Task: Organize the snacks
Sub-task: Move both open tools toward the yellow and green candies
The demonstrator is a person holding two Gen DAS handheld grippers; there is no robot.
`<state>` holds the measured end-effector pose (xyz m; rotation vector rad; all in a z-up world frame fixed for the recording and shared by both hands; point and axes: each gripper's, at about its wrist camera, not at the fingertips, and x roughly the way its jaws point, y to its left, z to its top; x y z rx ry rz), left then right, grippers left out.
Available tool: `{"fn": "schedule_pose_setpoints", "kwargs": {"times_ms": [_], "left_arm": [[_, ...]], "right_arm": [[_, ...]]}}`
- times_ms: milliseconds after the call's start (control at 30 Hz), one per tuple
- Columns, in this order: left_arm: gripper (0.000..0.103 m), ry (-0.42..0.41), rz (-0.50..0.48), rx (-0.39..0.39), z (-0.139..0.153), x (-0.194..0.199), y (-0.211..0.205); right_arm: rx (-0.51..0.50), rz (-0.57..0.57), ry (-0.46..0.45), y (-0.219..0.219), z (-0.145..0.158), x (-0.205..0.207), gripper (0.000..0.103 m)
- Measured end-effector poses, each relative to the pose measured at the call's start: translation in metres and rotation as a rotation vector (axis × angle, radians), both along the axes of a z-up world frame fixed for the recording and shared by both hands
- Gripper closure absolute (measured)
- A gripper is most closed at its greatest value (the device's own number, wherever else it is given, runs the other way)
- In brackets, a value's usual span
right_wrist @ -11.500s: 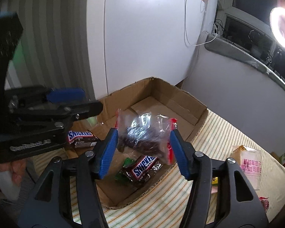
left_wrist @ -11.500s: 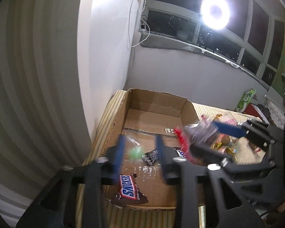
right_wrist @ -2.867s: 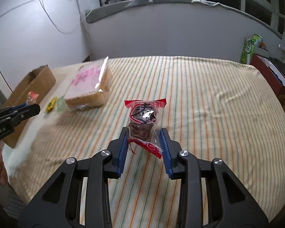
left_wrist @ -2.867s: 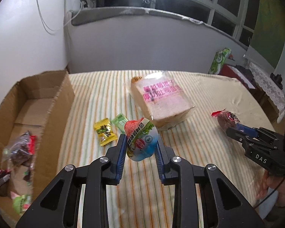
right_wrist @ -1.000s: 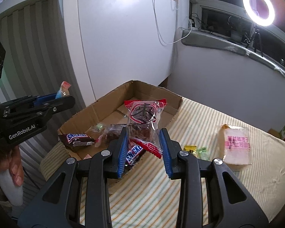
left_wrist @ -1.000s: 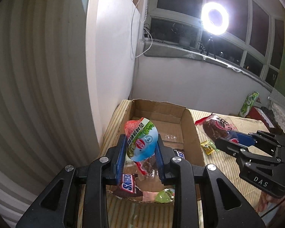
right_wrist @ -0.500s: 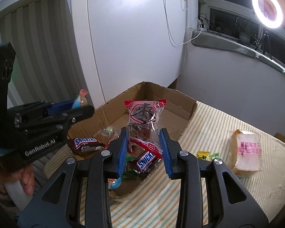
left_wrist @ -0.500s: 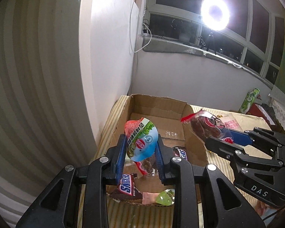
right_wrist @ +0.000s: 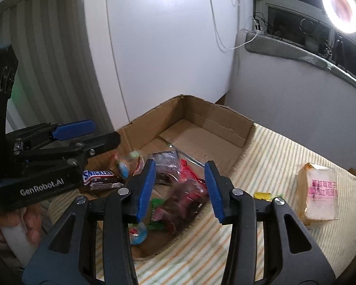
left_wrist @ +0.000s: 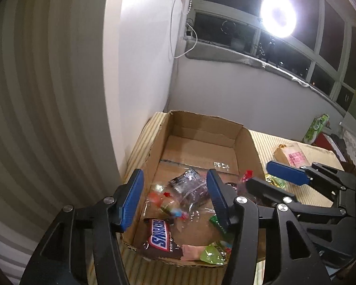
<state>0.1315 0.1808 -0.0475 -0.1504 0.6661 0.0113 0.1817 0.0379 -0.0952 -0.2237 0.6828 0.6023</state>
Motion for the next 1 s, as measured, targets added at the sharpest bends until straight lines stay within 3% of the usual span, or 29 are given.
{"fn": "schedule_pose_setpoints", "kwargs": {"times_ms": [433,633,833,1000], "left_arm": [[0.049,0.007,-0.045,0.004,0.002,0.002,-0.030],[0.049,0.009,-0.090,0.007,0.008,0.000,-0.058],[0.049,0.027,-0.188,-0.020,0.009,-0.004,-0.104],[0.049,0.084,-0.277,-0.104,-0.006,-0.002,-0.138]], "right_arm": [[-0.022,-0.196,0.046,-0.091,-0.016,0.006,0.058],[-0.037,-0.216,0.070,-0.111,-0.027,0.007,0.058],[-0.056,-0.191,0.156,-0.132,-0.054,0.021,0.058],[-0.062,-0.138,0.186,-0.130,-0.064,0.041,0.058]]}}
